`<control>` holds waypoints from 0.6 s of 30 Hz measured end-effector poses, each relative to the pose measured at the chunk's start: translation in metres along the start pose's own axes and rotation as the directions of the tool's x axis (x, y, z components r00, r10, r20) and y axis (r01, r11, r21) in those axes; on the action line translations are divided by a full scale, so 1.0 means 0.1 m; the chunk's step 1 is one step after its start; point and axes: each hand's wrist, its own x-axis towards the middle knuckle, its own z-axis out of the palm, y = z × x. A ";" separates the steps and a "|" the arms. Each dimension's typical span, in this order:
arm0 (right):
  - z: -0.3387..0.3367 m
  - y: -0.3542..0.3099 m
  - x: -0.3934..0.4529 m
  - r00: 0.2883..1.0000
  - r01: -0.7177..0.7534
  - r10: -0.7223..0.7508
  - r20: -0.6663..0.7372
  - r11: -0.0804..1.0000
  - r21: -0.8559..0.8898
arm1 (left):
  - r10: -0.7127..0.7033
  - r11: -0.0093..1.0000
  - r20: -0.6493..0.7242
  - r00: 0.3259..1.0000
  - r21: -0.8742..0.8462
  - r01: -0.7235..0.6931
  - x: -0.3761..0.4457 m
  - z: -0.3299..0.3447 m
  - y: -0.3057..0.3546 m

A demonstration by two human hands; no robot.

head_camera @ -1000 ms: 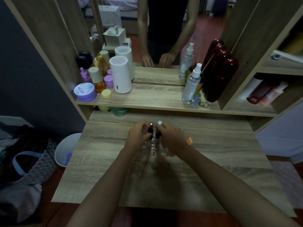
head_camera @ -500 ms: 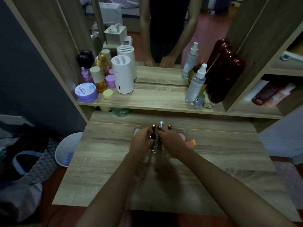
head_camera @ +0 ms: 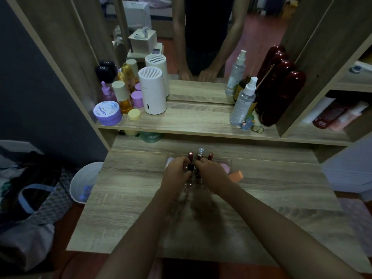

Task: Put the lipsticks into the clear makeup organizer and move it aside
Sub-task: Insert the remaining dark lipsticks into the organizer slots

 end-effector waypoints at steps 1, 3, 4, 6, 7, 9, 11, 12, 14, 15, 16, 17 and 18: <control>0.00 0.00 0.00 1.000 -0.002 0.002 -0.005 1.000 0.005 | 0.003 1.000 0.004 1.000 0.002 -0.003 0.00 0.00 0.00; -0.01 0.01 -0.01 1.000 -0.013 0.013 -0.021 1.000 0.015 | 0.010 1.000 0.004 1.000 0.001 -0.010 -0.01 0.00 -0.01; -0.02 0.01 -0.02 0.999 -0.022 0.023 -0.035 1.000 0.019 | 0.011 1.000 0.001 1.000 -0.002 -0.011 -0.02 -0.01 -0.01; -0.04 0.01 -0.04 0.998 -0.038 0.039 -0.056 0.999 0.023 | 0.005 1.000 -0.001 1.000 -0.013 -0.005 -0.02 -0.02 -0.01; -0.05 0.02 -0.05 0.998 -0.039 0.040 -0.056 0.999 0.026 | 0.001 1.000 0.003 1.000 -0.024 0.000 -0.02 -0.03 -0.01; -0.10 0.02 -0.07 0.997 -0.038 0.041 -0.060 0.999 0.037 | -0.008 0.998 0.017 1.000 -0.062 0.009 0.00 -0.06 0.00; -0.18 0.03 -0.09 0.995 -0.040 0.045 -0.087 0.998 0.056 | -0.007 0.995 0.007 1.000 -0.097 0.008 0.03 -0.12 0.03; -0.24 0.04 -0.10 0.993 -0.044 0.051 -0.103 0.997 0.062 | -0.004 0.994 -0.007 1.000 -0.107 0.003 0.05 -0.15 0.04; -0.37 0.07 -0.12 0.989 -0.055 0.065 -0.134 0.996 0.076 | 0.010 0.996 -0.037 0.999 -0.089 -0.013 0.12 -0.22 0.08; -0.44 0.09 -0.13 0.985 -0.060 0.073 -0.159 0.994 0.088 | 0.021 0.997 -0.049 0.999 -0.077 -0.025 0.16 -0.25 0.10; -0.50 0.11 -0.13 0.979 -0.069 0.087 -0.187 0.993 0.100 | 0.036 0.996 -0.058 0.998 -0.075 -0.040 0.19 -0.28 0.12; -0.56 0.14 -0.12 0.973 -0.086 0.106 -0.207 0.991 0.105 | 0.053 0.995 -0.061 0.997 -0.077 -0.057 0.23 -0.30 0.15; -0.60 0.16 -0.11 0.969 -0.110 0.130 -0.211 0.988 0.106 | 0.074 0.994 -0.055 0.996 -0.071 -0.078 0.26 -0.31 0.18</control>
